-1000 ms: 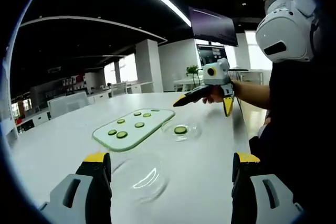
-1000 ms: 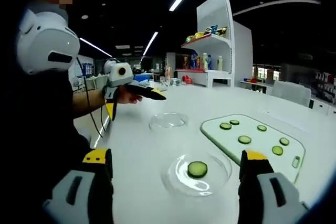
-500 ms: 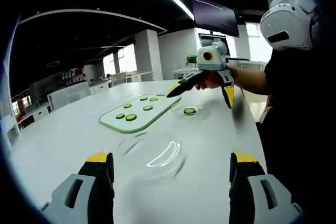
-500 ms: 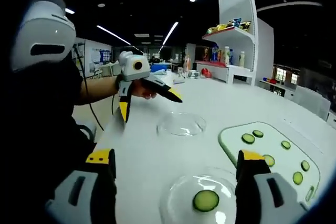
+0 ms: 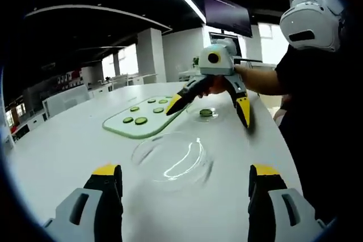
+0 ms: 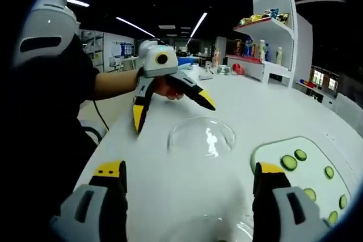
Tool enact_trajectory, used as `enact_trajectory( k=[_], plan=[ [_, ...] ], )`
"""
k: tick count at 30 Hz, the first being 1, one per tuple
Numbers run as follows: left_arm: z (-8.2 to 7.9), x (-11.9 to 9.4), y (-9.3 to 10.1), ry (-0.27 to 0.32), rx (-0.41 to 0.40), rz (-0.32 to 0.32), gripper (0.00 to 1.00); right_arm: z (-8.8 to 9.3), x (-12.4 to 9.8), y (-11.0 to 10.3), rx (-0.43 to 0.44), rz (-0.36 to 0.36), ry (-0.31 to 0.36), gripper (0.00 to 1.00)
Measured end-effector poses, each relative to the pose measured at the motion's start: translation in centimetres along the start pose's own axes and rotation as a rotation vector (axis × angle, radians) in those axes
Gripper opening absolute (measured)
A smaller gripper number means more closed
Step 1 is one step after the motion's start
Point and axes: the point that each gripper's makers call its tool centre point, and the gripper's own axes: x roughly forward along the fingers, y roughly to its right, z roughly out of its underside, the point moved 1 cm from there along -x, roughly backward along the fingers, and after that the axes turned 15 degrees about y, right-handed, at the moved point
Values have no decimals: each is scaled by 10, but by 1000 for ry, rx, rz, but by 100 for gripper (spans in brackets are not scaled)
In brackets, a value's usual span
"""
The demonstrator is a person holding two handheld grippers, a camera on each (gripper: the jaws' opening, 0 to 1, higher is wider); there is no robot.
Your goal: Open the petri dish lid, add cucumber slices into the petri dish, and close the lid
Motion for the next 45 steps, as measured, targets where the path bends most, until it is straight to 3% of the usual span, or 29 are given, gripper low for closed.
enact_trajectory(
  k=[7, 13, 17, 26, 45],
  plan=[
    [-3, 5, -2, 33, -26, 39, 89, 4, 15, 4, 1, -27, -35, 82],
    [6, 6, -8, 10, -25, 53, 87, 7, 25, 7, 2, -49, -58, 80],
    [7, 7, -12, 16, -17, 58, 79, 11, 31, 7, 3, -63, -72, 79],
    [7, 12, -17, 27, -19, 73, 79, 12, 44, 12, -9, -76, -97, 76],
    [10, 18, -17, 41, -32, 92, 72, 15, 51, 13, -4, -86, -113, 69]
  ],
)
